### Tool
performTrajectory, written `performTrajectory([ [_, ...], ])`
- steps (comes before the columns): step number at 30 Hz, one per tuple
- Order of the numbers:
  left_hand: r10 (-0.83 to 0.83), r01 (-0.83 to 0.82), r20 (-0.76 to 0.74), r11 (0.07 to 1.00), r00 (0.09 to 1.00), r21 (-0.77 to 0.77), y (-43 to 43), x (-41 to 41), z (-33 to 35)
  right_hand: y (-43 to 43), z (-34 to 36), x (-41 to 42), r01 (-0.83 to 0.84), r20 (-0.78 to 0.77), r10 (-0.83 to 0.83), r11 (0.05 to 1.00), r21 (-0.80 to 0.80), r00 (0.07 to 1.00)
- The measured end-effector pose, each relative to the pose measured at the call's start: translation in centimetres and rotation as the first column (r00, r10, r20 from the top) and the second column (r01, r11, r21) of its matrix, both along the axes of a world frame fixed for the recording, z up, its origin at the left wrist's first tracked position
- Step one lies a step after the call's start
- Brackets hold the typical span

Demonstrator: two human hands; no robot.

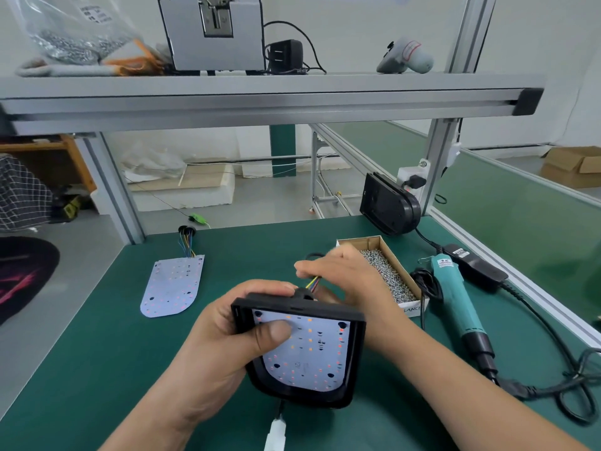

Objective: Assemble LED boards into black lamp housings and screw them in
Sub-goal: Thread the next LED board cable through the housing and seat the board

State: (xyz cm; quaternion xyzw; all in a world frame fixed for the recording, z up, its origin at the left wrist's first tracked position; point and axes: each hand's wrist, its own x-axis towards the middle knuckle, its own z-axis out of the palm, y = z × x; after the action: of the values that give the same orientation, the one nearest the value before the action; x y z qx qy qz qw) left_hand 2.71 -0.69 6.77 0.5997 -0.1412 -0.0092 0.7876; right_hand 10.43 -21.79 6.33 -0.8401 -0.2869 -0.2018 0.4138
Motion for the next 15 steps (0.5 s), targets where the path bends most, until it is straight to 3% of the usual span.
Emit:
performTrajectory([
  [2, 0.019, -0.019, -0.017, 1.0, 1.0, -0.006, 0.2, 0.0, -0.2, -0.1, 0.6, -0.2, -0.129, -0.105, 0.131, 0.991, 0.031, 0.986],
  [4, 0.035, -0.035, -0.014, 0.999, 0.999, -0.018, 0.3, 0.0, -0.2, -0.5, 0.2, -1.3, -0.273, 0.015, 0.273, 0.962, -0.01, 0.962],
  [6, 0.043, -0.043, 0.005, 0.999, 0.999, -0.019, 0.4, 0.1, -0.2, -1.4, -0.2, -1.7, -0.363, -0.018, 0.364, 0.93, 0.061, 0.931],
  [10, 0.102, -0.103, -0.03, 0.994, 0.994, -0.028, 0.5, 0.5, -0.5, -1.3, 0.0, -1.2, -0.379, -0.178, 0.417, 0.901, 0.211, 0.892],
  [15, 0.111, -0.115, -0.067, 0.991, 0.992, -0.063, 0.2, 0.9, -1.3, -0.4, -0.3, -1.4, -0.329, -0.237, 0.415, 0.885, 0.33, 0.878],
])
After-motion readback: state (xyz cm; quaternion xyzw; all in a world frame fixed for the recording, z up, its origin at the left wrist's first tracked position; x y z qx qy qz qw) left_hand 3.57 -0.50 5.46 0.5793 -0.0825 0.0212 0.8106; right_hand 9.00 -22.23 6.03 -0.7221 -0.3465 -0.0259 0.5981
